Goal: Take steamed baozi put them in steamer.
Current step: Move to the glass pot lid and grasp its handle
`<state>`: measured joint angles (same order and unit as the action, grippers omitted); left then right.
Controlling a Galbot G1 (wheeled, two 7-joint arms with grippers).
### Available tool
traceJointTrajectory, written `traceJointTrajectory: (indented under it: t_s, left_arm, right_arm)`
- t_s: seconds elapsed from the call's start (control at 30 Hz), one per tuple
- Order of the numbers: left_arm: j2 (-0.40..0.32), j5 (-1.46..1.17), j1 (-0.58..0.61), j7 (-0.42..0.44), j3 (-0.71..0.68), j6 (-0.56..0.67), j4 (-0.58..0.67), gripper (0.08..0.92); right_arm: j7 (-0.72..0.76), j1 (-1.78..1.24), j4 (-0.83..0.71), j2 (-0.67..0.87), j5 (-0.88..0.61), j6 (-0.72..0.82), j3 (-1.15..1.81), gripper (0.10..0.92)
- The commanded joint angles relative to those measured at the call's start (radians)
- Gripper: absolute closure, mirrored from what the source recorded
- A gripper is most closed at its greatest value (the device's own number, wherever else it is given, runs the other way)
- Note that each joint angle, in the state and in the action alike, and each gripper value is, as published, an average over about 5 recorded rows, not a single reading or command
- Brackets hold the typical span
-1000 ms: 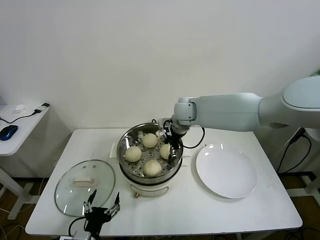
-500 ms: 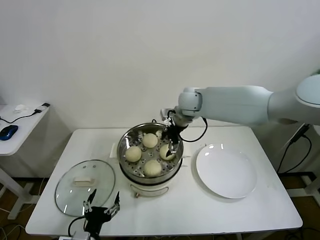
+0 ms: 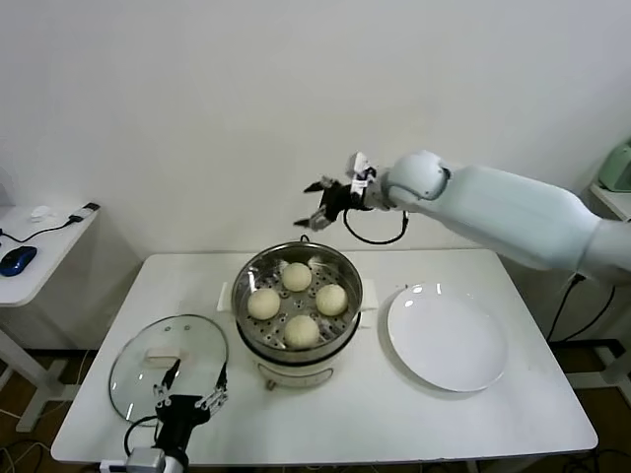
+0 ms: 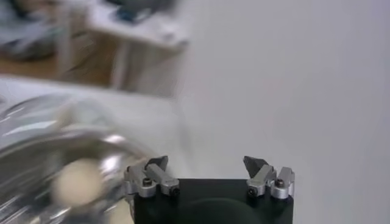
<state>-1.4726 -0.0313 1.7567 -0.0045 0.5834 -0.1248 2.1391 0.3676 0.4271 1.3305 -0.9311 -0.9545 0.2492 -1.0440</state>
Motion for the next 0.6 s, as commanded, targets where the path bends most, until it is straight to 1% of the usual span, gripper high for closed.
traceJointTrajectory:
  t_s: [0.03,0.1,0.17,0.3,0.43,0.6]
  left_arm:
    - [-0.005,-0.015,0.004,-0.006,0.001,0.009,0.004,0.177]
    - [0.004,-0.025,-0.002,-0.005,0.012,0.004,0.011,0.177]
    - [0.013,-0.034,-0.010,-0.002,0.023,-0.006,0.015,0.177]
    - [0.026,-0.057,-0.031,0.007,0.043,-0.020,0.015,0.177]
    - [0.038,-0.058,-0.051,0.023,0.048,-0.011,0.004,0.177]
    - [0.050,-0.058,-0.062,0.024,0.051,-0.008,0.001,0.177]
  right_arm:
    - [-0.354,-0.663,0.254,0.358,0.165,0.048,0.825,0.203]
    - [-0.351,-0.879,0.299,0.387,0.215,0.026,1.025,0.203]
    - [-0.336,-1.097,0.329,0.382,0.271,-0.010,1.228,0.202]
    - [-0.289,-1.464,0.357,0.292,0.368,-0.124,1.546,0.203]
    - [-0.259,-1.671,0.365,0.148,0.413,-0.258,1.710,0.203]
    - [-0.245,-1.810,0.364,-0.022,0.448,-0.404,1.780,0.203]
